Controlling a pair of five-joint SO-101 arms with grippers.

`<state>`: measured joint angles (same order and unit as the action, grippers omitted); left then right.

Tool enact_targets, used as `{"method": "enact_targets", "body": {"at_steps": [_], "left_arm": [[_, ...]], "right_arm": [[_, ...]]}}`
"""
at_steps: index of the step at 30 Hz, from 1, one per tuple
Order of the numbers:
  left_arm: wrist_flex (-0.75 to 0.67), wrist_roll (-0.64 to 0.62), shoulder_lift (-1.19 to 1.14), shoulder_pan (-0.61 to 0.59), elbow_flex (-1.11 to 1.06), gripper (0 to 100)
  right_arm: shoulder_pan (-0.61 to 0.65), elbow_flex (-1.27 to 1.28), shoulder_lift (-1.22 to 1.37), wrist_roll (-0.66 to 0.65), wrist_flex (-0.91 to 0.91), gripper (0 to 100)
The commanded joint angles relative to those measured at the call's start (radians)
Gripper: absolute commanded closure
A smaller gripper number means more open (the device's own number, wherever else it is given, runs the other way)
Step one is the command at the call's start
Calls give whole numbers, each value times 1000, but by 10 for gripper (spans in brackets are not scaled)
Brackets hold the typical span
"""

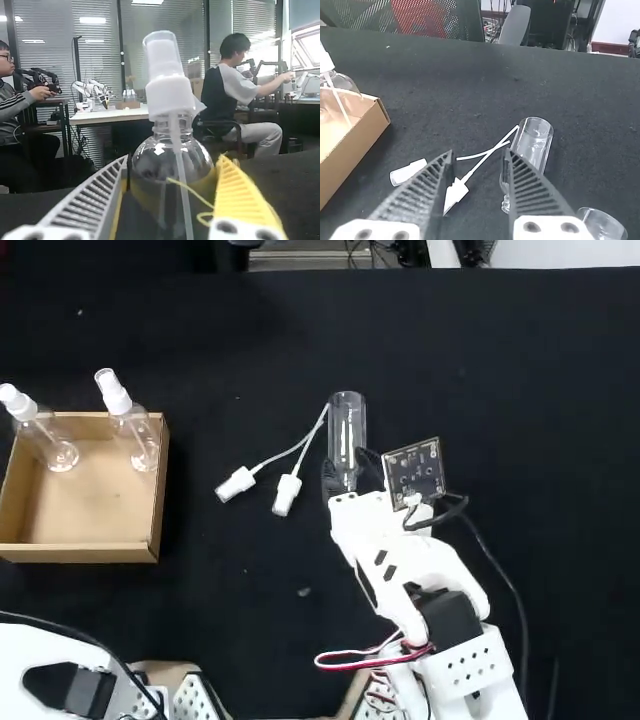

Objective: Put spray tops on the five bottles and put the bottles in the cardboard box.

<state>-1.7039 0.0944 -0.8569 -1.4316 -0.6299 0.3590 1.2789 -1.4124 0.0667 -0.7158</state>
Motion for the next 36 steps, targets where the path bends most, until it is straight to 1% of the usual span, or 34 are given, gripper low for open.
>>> {"method": "enact_targets", "body": {"at_steps": [1,8,11,12,14,19,22,26,30,36], "left_arm": [[-28,5,2,-8,31,698],[-28,8,9,-13,31,700],[-15,6,72,-18,2,700],[9,5,104,-18,-22,700],[89,5,198,-15,-73,700],[416,3,427,-12,-131,700],[531,9,491,-10,-133,700],[539,14,486,-13,-133,700],[543,78,485,-15,-173,702],[540,87,497,-18,-219,703]], "right_arm": [[5,-4,-13,-6,23,871],[5,-2,-13,-6,21,871],[5,-2,-13,-6,21,871],[5,-2,-13,-6,21,871],[5,-2,-13,-6,21,871],[5,2,-13,-6,20,871],[5,13,-13,-6,28,871],[5,15,-13,-6,28,871],[5,15,-13,-6,28,871],[5,16,-13,-6,28,871]]}}
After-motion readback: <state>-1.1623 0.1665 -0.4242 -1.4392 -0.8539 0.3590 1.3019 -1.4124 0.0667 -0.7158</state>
